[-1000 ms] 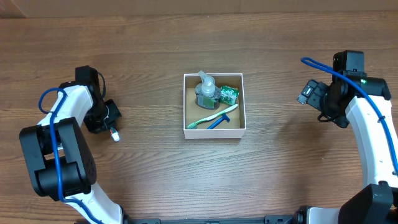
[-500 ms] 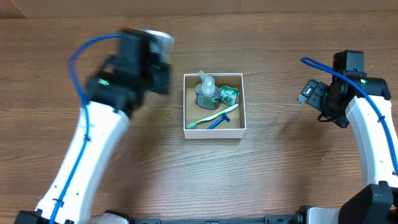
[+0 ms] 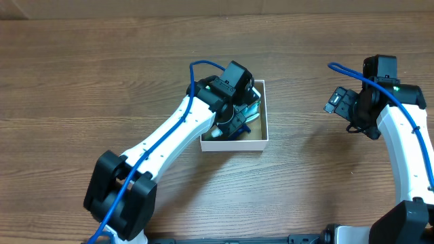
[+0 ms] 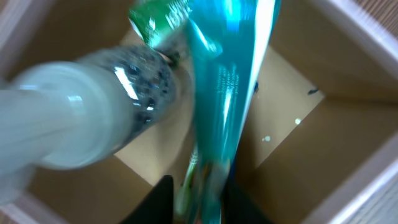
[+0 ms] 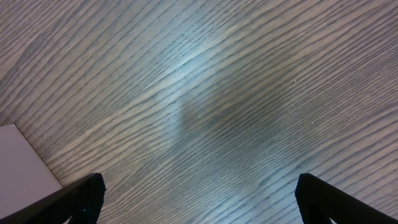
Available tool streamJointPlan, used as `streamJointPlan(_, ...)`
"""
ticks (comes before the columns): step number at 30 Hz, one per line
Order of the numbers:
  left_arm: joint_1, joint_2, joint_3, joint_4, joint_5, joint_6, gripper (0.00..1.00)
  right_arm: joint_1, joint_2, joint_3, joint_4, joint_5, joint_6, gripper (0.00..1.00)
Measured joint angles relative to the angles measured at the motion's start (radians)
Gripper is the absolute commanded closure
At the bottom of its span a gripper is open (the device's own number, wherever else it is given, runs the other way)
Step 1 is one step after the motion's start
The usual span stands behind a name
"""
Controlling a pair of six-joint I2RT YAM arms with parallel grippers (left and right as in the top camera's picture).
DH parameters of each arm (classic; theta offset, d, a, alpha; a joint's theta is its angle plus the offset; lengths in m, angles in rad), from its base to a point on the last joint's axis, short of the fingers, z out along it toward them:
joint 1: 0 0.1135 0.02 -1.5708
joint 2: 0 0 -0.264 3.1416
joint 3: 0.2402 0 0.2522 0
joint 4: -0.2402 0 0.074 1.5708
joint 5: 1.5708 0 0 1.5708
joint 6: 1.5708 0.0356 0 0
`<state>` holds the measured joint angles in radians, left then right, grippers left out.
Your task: Pack container
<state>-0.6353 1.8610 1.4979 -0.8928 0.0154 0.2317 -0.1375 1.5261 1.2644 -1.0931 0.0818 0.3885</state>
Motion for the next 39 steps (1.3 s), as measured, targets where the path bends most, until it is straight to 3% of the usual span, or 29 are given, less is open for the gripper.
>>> streamJointPlan(4, 0.0, 0.005, 0.0, -0.008, -0.005, 0.004, 0.55, 0.0, 0.0, 0.0, 0.0, 0.0, 0.0, 0.0)
streamJointPlan(7, 0.0, -0.02, 0.033, -0.107, -0.049, -0.035, 0.52, 0.0, 0.0, 0.0, 0.0, 0.0, 0.0, 0.0)
streamJointPlan(13, 0.045, -0.257, 0.107, -0.1, -0.17, -0.222, 0.27, 0.003, 0.0, -0.001, 0.043, -0.082, -0.068, 0.0)
streamJointPlan(17, 0.227, -0.352, 0.128, -0.099, -0.191, -0.352, 0.11, 0.045, 0.0, -0.001, 0.085, -0.152, -0.108, 0.0)
streamJointPlan(18, 0.261, -0.351, 0.128, -0.098, -0.185, -0.365, 0.0, 0.053, 0.0, 0.0, 0.101, -0.156, -0.113, 0.0)
streamJointPlan(20, 0.378, -0.323, 0.127, -0.095, -0.167, -0.414, 0.0, 0.095, 0.0, 0.007, 0.148, -0.163, -0.125, 0.0)
streamJointPlan(26, 0.523, -0.298, 0.125, -0.102, -0.158, -0.458, 0.0, 0.224, 0.0, 0.044, 0.297, -0.078, -0.192, 0.0)
streamJointPlan(32, 0.531, -0.298, 0.125, -0.081, -0.158, -0.461, 0.0, 0.23, 0.0, 0.045, 0.371, -0.057, -0.219, 0.0)
streamJointPlan(39, 0.531, -0.308, 0.122, -0.189, -0.145, -0.457, 0.0, 0.218, -0.074, 0.045, 0.237, -0.052, -0.187, 0.0)
